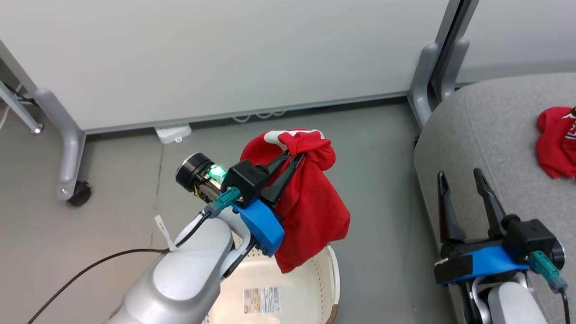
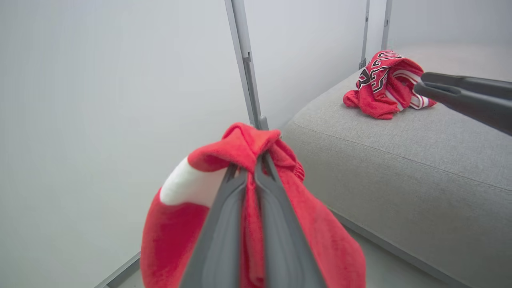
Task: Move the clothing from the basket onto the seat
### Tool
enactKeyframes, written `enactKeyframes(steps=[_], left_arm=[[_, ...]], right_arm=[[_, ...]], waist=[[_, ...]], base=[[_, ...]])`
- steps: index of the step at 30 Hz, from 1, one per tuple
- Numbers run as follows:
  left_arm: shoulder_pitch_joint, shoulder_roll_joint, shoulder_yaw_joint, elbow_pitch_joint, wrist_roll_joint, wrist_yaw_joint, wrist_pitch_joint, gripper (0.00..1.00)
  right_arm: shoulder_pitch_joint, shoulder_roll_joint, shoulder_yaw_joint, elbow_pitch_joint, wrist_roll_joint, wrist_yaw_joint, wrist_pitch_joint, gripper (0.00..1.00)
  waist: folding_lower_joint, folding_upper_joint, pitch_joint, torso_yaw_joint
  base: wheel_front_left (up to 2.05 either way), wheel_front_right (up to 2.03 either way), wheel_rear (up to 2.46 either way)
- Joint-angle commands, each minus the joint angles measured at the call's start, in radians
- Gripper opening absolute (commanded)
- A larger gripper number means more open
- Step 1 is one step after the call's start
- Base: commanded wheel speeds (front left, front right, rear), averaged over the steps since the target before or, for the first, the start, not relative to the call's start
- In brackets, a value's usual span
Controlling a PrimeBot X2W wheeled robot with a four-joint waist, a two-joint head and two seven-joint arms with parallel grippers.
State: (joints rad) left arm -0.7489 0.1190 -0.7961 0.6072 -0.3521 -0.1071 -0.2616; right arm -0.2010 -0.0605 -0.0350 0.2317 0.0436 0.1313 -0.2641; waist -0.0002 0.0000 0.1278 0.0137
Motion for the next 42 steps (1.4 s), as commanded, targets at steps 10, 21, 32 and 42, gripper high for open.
enactKeyframes(steps=[10, 21, 32, 42], left_arm=[[0.017, -0.009, -0.014, -0.079, -0.022, -0.003, 0.012, 0.00], [0.034, 0.007, -0.028, -0.135, -0.033, 0.009, 0.040, 0.00], [0.025, 0.016, -0.033, -0.136, -0.043, 0.013, 0.039, 0.00], [-0.002, 0.004, -0.047, -0.141, -0.040, 0.015, 0.033, 0.00]], right_arm=[[0.065, -0.001, 0.023, 0.011, -0.003, -0.001, -0.001, 1.00], [0.063, -0.008, 0.059, 0.005, -0.002, -0.001, -0.001, 1.00], [0.029, -0.057, 0.239, -0.008, 0.039, -0.001, -0.001, 1.00], [-0.062, -0.073, 0.433, 0.037, 0.089, -0.001, 0.000, 1.00]], waist=[[0.0002, 0.0000, -0.092, 0.004], [0.0002, 0.0000, -0.090, 0.005], [0.0002, 0.0000, -0.076, 0.007], [0.0002, 0.0000, -0.049, 0.020]], base=[[0.00, 0.00, 0.00], [0.00, 0.00, 0.00], [0.00, 0.00, 0.00], [0.00, 0.00, 0.00]])
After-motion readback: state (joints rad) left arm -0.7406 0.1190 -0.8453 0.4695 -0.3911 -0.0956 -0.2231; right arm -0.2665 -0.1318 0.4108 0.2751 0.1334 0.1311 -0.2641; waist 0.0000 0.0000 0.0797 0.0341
